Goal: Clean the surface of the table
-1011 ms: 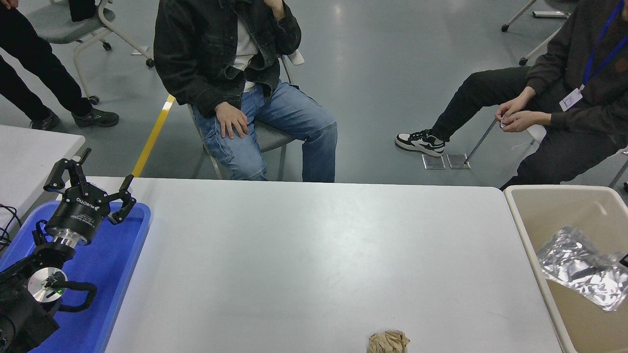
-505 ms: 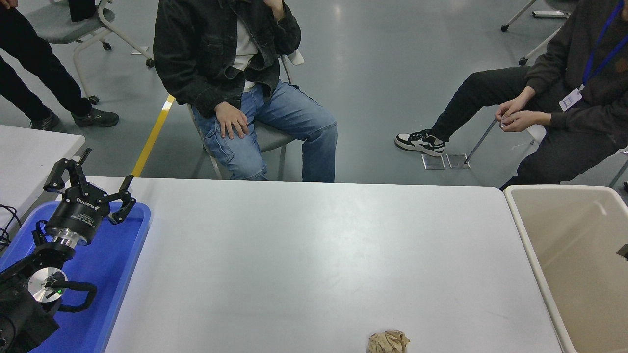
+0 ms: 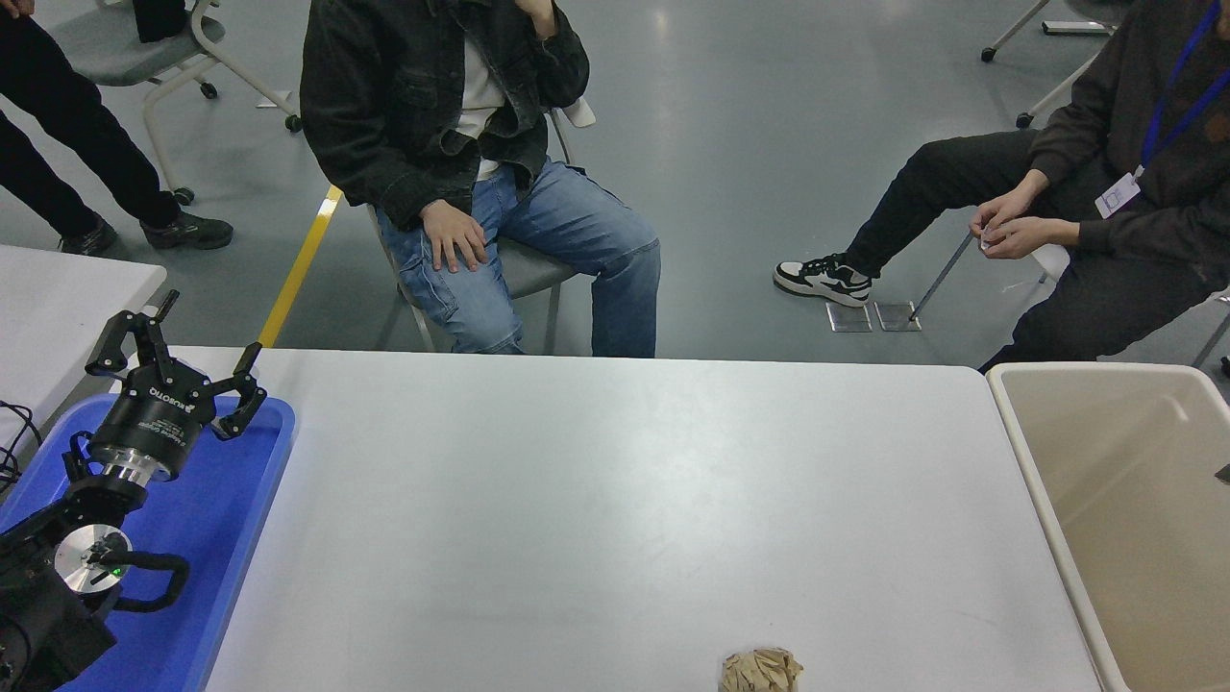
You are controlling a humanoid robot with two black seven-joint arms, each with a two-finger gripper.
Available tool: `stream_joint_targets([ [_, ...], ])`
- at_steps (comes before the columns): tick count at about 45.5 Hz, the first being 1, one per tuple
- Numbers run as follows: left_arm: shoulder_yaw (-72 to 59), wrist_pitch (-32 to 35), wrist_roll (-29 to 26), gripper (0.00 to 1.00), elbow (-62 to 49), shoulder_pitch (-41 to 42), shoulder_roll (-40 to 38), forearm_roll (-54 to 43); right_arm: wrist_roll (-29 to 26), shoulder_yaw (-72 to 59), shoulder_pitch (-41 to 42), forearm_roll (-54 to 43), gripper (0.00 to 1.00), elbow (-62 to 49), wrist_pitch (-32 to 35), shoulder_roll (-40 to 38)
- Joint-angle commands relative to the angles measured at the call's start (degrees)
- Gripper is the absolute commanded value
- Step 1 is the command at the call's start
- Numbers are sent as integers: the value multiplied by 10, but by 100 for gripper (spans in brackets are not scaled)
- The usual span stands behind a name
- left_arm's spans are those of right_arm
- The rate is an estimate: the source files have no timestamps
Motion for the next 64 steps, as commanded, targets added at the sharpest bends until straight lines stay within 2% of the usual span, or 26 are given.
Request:
stream_joint_targets([
  [1,0,0,0,100,0,0,0,0,1,188,-15,17,100,23,-1,-21],
  [15,0,0,0,100,0,0,0,0,1,440,-118,29,100,243,2,-59],
  [26,0,0,-1,100,0,0,0,0,3,591,-185,30,100,393,4,-13],
  [29,0,0,0,100,0,0,0,-1,22,621,-197,33,100,426,8,14],
  [34,0,0,0,100,0,0,0,-1,96,627,-192,34,100,441,18,52],
  [42,0,0,0,100,0,0,0,0,148,623,-199,46,100,466,38,97],
  [58,0,0,0,100,0,0,0,0,163,608,-191,39,100,439,27,143],
  [64,0,0,0,100,0,0,0,0,193,606,-186,39,100,411,18,144],
])
